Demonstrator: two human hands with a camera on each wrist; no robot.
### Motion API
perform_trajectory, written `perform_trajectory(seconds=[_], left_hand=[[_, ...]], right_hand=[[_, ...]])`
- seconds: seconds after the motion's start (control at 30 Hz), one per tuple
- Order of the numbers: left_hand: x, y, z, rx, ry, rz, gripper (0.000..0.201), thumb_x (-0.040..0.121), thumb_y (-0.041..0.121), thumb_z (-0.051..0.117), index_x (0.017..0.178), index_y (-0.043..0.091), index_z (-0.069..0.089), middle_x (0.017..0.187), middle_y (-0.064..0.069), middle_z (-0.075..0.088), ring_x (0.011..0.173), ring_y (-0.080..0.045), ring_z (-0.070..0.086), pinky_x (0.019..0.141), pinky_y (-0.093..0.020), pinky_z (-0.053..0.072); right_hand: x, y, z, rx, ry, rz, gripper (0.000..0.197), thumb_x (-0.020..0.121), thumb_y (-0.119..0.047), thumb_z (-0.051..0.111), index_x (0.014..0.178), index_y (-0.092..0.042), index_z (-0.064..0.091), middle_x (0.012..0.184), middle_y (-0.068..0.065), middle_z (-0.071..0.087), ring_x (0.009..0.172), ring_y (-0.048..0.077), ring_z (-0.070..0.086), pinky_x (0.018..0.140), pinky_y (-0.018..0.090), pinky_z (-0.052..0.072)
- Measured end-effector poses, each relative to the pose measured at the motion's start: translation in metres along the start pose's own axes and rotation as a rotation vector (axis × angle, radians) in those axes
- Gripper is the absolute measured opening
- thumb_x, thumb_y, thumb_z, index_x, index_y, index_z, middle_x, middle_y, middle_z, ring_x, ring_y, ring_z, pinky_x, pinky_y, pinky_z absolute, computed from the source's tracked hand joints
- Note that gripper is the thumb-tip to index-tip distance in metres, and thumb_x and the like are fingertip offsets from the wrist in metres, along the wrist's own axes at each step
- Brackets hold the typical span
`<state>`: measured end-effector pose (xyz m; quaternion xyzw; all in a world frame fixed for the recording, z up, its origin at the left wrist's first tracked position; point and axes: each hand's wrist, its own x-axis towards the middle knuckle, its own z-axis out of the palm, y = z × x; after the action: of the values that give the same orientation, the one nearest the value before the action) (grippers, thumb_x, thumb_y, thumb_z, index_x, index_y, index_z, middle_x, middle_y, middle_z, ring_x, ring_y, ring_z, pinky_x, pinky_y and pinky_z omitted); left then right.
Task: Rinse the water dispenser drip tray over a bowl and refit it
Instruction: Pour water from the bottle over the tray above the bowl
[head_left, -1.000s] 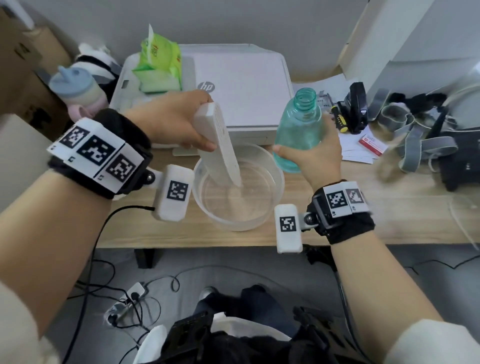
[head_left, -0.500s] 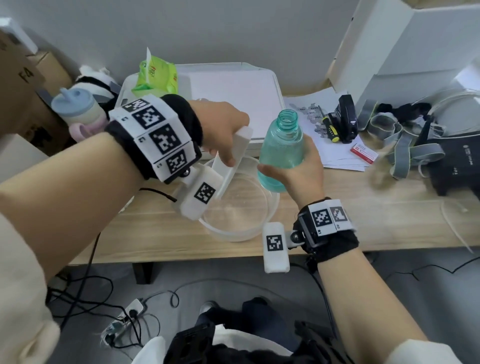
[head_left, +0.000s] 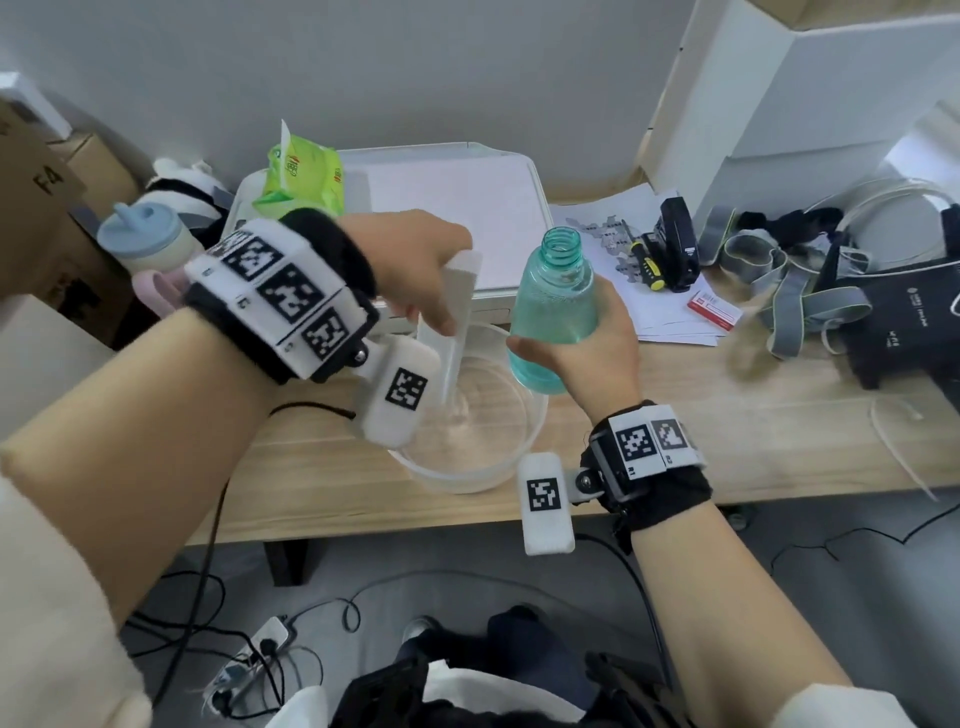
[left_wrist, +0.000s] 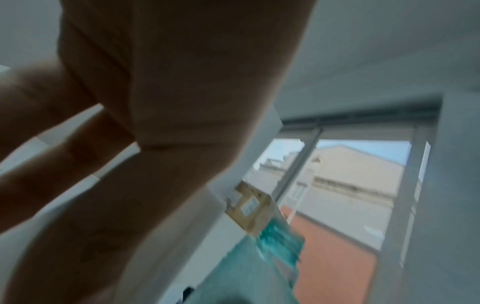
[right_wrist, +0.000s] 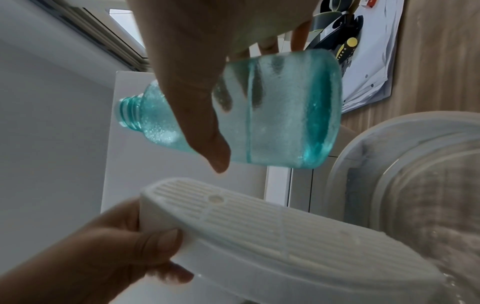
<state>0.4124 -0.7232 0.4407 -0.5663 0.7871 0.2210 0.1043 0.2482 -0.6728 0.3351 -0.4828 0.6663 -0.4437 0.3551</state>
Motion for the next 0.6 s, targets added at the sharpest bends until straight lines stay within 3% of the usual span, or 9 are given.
perform_trajectory(seconds=[0.13,0.2,0.33,0.43,0.47,0.6], left_hand=[[-0.018,-0.035,0.011,-0.337,0.105,-0.048,0.044,0.070,0.011,0.076,0.107,0.008,0.052,0.079,-0.004,0.061,0.061,-0.015,0.058,0.045,-0.013,0.048],[-0.028,-0.056,0.018,-0.462,0.166,-0.070,0.048,0.069,0.010,0.077,0.110,0.013,0.052,0.088,-0.003,0.062,0.072,-0.016,0.060,0.049,-0.012,0.050],[-0.041,-0.094,0.039,-0.660,0.291,-0.087,0.052,0.067,0.012,0.079,0.110,0.018,0.052,0.100,-0.002,0.063,0.096,-0.020,0.062,0.075,-0.029,0.054],[-0.042,-0.102,0.053,-0.762,0.321,-0.058,0.056,0.062,0.015,0.081,0.109,0.018,0.051,0.094,0.005,0.061,0.091,-0.011,0.058,0.069,-0.011,0.051],[-0.043,-0.102,0.056,-0.792,0.321,-0.054,0.058,0.058,0.018,0.082,0.107,0.020,0.051,0.092,0.008,0.059,0.087,-0.008,0.057,0.068,-0.010,0.050],[-0.043,-0.098,0.066,-0.854,0.307,-0.018,0.057,0.041,0.042,0.073,0.093,0.033,0.051,0.092,0.008,0.060,0.086,-0.009,0.057,0.078,-0.027,0.049]], right_hand=[[0.003,-0.007,0.000,-0.096,-0.035,-0.041,0.096,0.034,-0.058,0.078,0.123,-0.035,0.050,0.124,-0.008,0.058,0.119,0.017,0.053,0.104,0.049,0.037],[0.004,-0.015,0.000,-0.207,-0.088,-0.071,0.091,0.044,-0.052,0.082,0.126,-0.034,0.046,0.129,-0.007,0.053,0.121,0.017,0.049,0.106,0.047,0.031],[0.007,-0.030,0.002,-0.404,-0.207,-0.159,0.089,0.056,-0.041,0.083,0.133,-0.029,0.040,0.130,-0.001,0.046,0.120,0.019,0.048,0.104,0.045,0.036],[0.010,-0.037,0.006,-0.505,-0.258,-0.220,0.087,0.058,-0.039,0.082,0.133,-0.029,0.041,0.127,0.001,0.046,0.116,0.020,0.050,0.098,0.038,0.039],[0.010,-0.039,0.009,-0.555,-0.271,-0.242,0.086,0.058,-0.039,0.081,0.133,-0.030,0.041,0.126,0.000,0.046,0.115,0.021,0.051,0.097,0.038,0.039],[0.011,-0.049,0.019,-0.773,-0.309,-0.317,0.083,0.057,-0.041,0.076,0.132,-0.034,0.039,0.124,0.001,0.045,0.114,0.025,0.049,0.098,0.044,0.034]])
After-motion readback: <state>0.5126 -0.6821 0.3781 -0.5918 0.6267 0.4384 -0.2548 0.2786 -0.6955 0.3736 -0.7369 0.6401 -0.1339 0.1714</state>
